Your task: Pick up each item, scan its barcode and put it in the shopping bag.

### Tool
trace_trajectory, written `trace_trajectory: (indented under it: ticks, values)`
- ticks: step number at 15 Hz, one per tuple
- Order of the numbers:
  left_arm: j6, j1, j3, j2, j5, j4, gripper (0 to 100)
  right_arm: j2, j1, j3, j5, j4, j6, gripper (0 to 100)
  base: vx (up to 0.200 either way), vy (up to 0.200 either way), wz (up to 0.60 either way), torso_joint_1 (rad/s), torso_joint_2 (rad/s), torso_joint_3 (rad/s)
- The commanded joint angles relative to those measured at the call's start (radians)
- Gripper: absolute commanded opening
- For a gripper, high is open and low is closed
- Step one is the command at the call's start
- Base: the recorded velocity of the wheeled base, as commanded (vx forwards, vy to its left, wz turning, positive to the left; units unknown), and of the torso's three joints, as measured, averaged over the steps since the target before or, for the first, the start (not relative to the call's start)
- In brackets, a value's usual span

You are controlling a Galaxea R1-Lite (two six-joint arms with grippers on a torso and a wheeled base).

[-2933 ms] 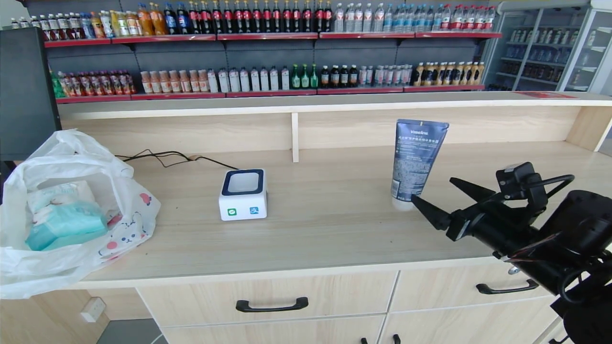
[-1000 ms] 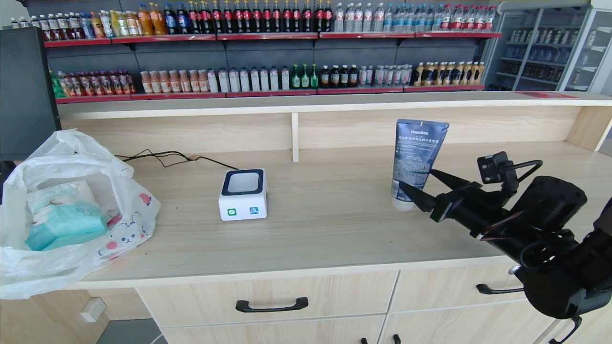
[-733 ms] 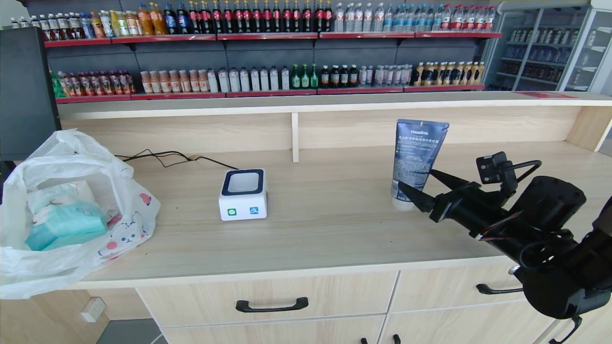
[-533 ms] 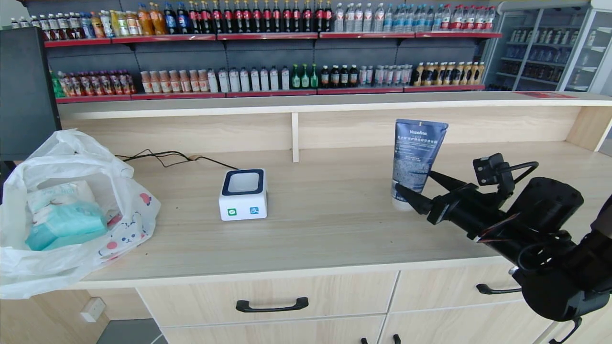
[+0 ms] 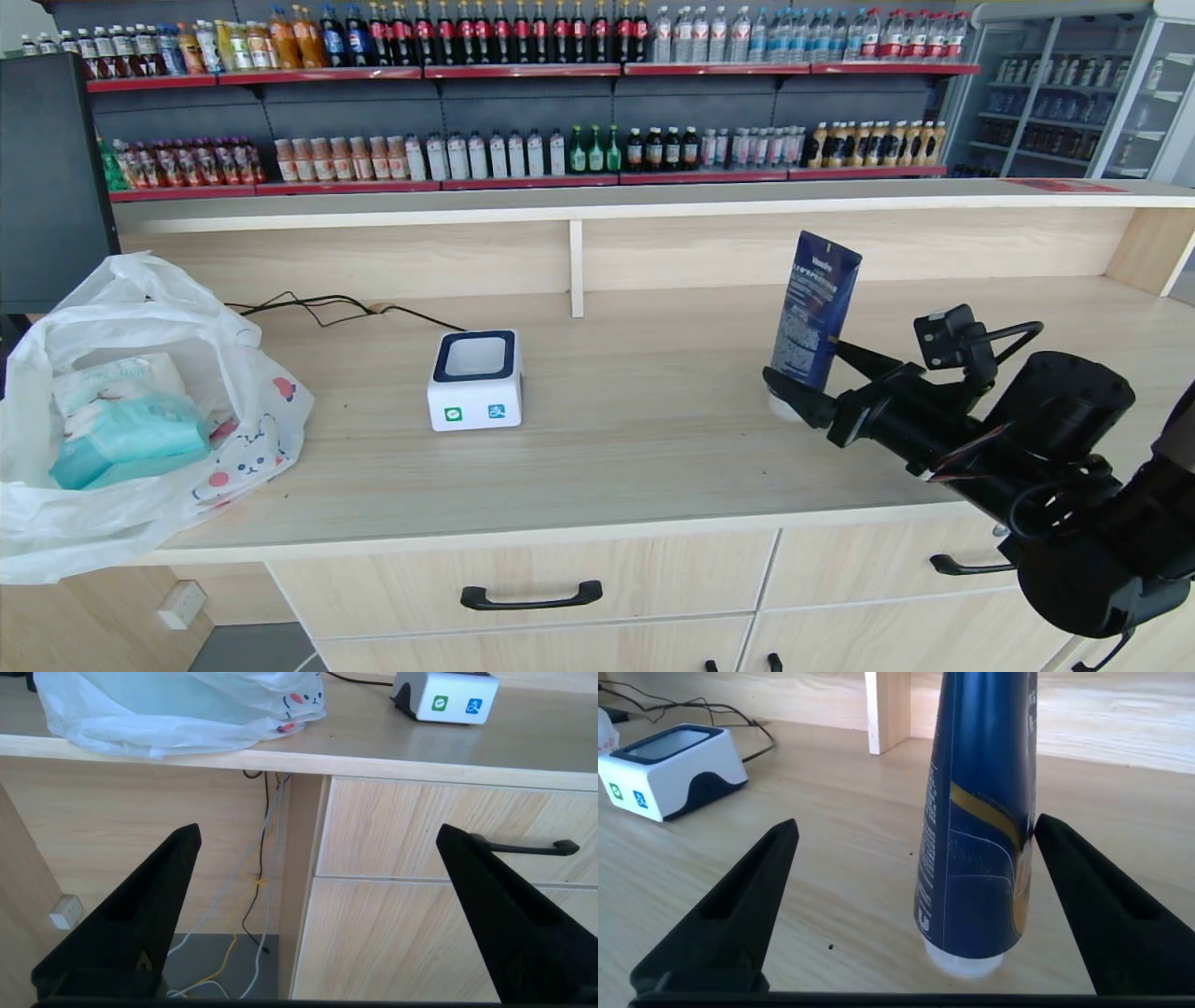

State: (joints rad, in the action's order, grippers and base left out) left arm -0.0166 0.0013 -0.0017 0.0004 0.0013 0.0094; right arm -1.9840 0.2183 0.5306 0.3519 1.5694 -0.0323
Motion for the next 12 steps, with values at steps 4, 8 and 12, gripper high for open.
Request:
trace_trajectory:
  ticks: [4, 8, 12]
  values:
    - [0.0, 0.0, 0.0, 0.001, 0.0, 0.0, 100, -0.007, -0.005, -0.008, -0.067, 0.001, 0.042, 100, 0.0, 0.0, 0.0, 0.0, 0.0, 0.0]
    - [0.0, 0.0, 0.0, 0.001, 0.0, 0.0, 100, -0.01, 0.039, 0.002, -0.258, 0.001, 0.037, 100, 0.0, 0.0, 0.0, 0.0, 0.0, 0.0]
    - [0.0, 0.0, 0.0, 0.001, 0.0, 0.0, 100, -0.027, 0.061, 0.058, -0.32, 0.001, 0.06, 100, 0.0, 0.0, 0.0, 0.0, 0.0, 0.0]
